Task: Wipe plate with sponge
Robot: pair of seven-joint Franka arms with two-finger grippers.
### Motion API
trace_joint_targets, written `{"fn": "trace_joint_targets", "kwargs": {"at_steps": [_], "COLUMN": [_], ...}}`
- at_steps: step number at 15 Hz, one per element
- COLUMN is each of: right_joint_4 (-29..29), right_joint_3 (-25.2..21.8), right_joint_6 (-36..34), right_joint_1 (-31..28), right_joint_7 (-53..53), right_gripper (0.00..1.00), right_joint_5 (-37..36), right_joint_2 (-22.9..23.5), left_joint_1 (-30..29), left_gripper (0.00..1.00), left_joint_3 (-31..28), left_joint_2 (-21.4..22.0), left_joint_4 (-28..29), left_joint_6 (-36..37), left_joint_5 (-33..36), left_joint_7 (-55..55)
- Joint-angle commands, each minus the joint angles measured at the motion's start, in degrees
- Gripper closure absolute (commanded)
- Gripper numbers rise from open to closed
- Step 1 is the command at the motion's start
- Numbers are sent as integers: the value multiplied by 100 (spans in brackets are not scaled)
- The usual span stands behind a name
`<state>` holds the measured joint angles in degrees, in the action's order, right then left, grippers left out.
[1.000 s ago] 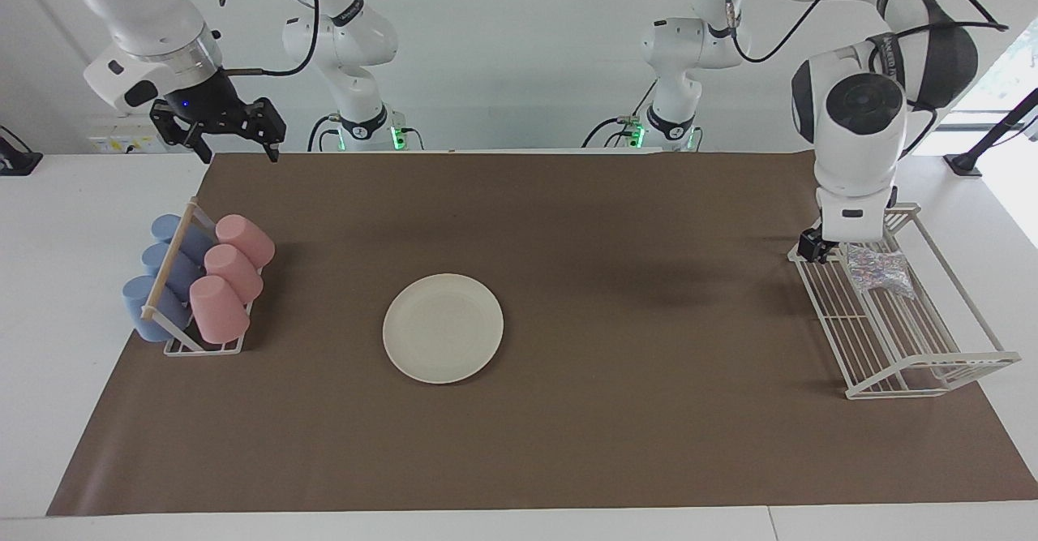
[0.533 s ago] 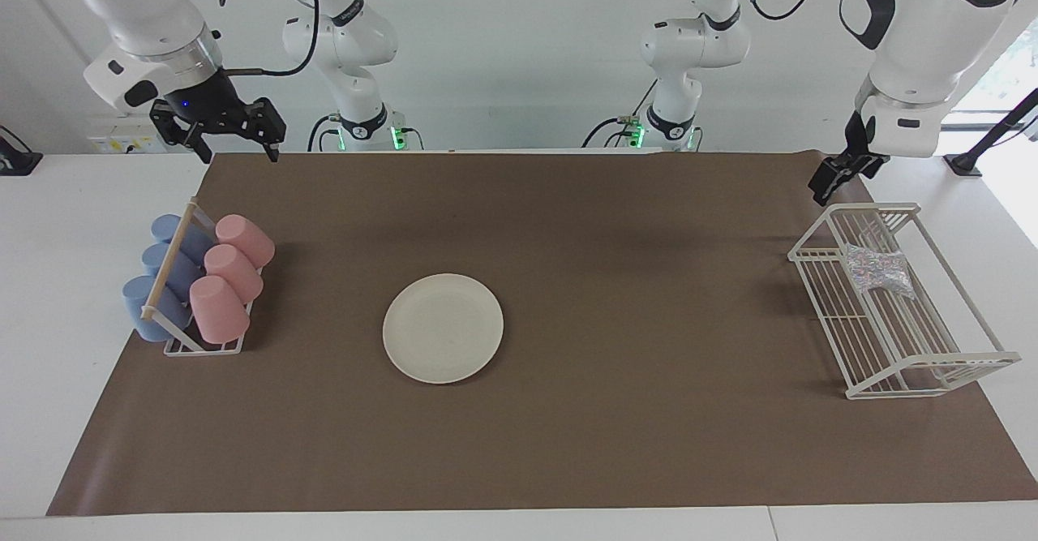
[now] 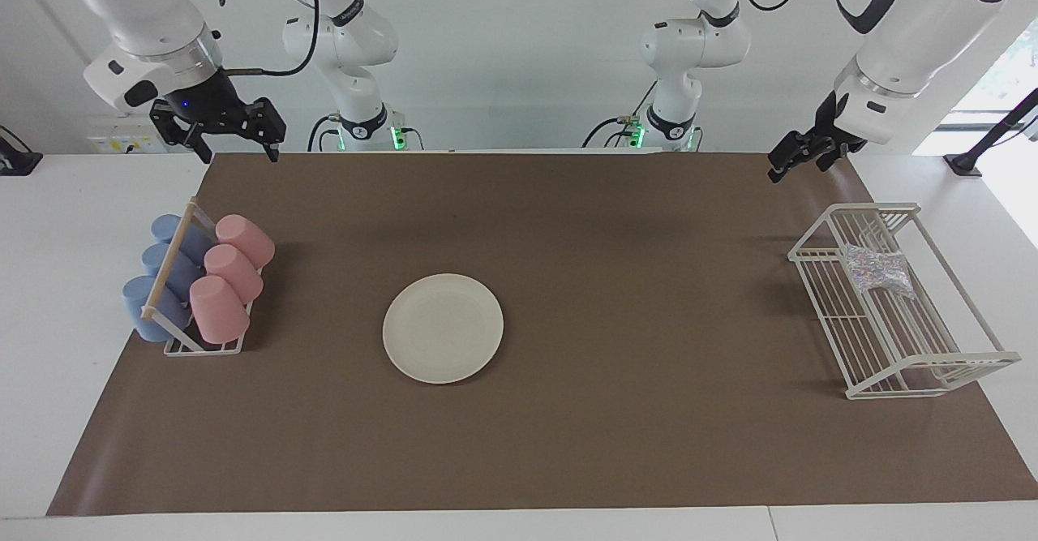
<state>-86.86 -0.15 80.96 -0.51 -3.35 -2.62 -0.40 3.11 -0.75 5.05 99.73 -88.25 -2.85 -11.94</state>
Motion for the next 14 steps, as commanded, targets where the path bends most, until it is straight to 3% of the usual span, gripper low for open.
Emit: {"fn": "trace_joint_targets", "kwargs": {"at_steps": [1,5,14], "right_joint_4": [-138,-138,-138], "right_joint_3": [6,6,6], "right_joint_6": [60,60,69], "right_joint_1": [-37,-37,-37], "right_joint_7": [-78,-78,-78], "right_gripper": [0,0,0], "right_joint_5": [78,86,78], "right_joint_2": [-118,-118,-118], "left_joint_1": [208,252,217], "left_gripper": [0,0,0], "left_joint_3": [-171,-162,-154], "left_joint_2": [-73,-416,-250], "left_joint_4": [-242,-1024,-727], "left_joint_6": [-253,447,458], "left_joint_5": [-75,-5,-31], "left_joint_7": [-54,-54,-63]}}
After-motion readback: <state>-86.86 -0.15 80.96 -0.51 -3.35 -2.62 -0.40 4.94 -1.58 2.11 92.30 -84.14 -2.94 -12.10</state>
